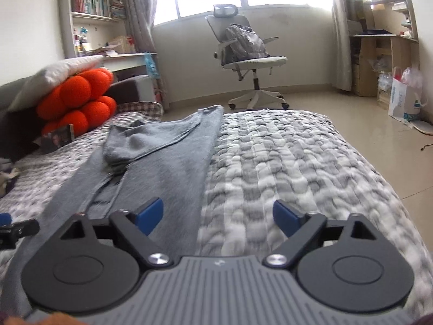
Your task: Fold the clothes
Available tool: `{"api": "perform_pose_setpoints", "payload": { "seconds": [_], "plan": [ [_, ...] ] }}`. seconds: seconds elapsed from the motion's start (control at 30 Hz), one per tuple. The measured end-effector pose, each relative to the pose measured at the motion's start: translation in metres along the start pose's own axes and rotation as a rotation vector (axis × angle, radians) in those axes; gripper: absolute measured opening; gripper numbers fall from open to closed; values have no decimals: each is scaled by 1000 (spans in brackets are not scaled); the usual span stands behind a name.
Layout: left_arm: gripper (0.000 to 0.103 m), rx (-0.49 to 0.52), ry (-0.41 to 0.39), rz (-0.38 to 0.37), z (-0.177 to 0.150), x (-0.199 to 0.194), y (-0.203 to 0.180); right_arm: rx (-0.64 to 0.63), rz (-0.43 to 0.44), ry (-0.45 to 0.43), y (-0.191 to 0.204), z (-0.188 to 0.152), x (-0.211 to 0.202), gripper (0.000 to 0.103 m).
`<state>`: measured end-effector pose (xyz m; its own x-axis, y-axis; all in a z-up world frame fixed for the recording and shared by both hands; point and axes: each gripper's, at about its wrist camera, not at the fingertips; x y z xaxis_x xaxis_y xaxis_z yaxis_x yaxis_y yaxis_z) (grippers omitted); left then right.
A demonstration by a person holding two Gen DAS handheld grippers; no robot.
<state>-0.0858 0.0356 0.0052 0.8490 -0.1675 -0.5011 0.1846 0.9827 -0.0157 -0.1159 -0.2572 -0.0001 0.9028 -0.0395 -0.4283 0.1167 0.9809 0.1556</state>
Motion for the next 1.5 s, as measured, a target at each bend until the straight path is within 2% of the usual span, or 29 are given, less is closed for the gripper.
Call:
{"api": "perform_pose_setpoints", "payload": {
  "seconds": [0.17, 0.23, 0.47, 0.6, 0.87, 0.9, 0.97, 1.03, 1.23, 1.4, 1.5],
  "plan": [
    [103, -35, 12, -13, -5, -24, 9, -44, -44, -17, 3, -15, -31, 82],
    [103, -46, 31, -25, -9, -32, 11, -22, -31, -7, -1, -18, -40, 75],
    [102, -71, 99, -21, -25, -56, 21, -26, 26, 18, -6, -24, -70, 71],
    [102, -81, 131, -36, -34, -69, 28, -35, 77, 44, -9, -26, -85, 63],
    [72, -91, 182, -100, -46, -91, 36, -29, 321, 127, -7, -32, -100, 45],
    [65, -83, 185, -108, -46, -93, 35, -22, 351, 140, -6, -32, -100, 42],
    [63, -72, 184, -119, -48, -96, 33, -10, 379, 160, -5, -34, -100, 35],
    [59, -65, 184, -131, -49, -99, 32, 5, 401, 181, -5, -36, -99, 21],
    [33, -59, 208, -211, -55, -107, 28, 42, 471, 234, -10, -44, -103, 21],
    [31, -101, 271, -337, -59, -107, 27, 86, 467, 276, -21, -49, -104, 26],
    [31, -112, 307, -363, -64, -104, 22, 110, 486, 300, -28, -53, -104, 26]
  ]
}}
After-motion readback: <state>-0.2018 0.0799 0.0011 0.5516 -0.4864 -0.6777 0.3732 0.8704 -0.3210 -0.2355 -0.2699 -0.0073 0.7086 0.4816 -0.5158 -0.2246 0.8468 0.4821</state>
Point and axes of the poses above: each gripper's, at about its wrist camera, not at the fingertips, and x roughly the way its jaws point, y to its left, z to its top, and after that the axes turned 1 degree about -z, right-handed
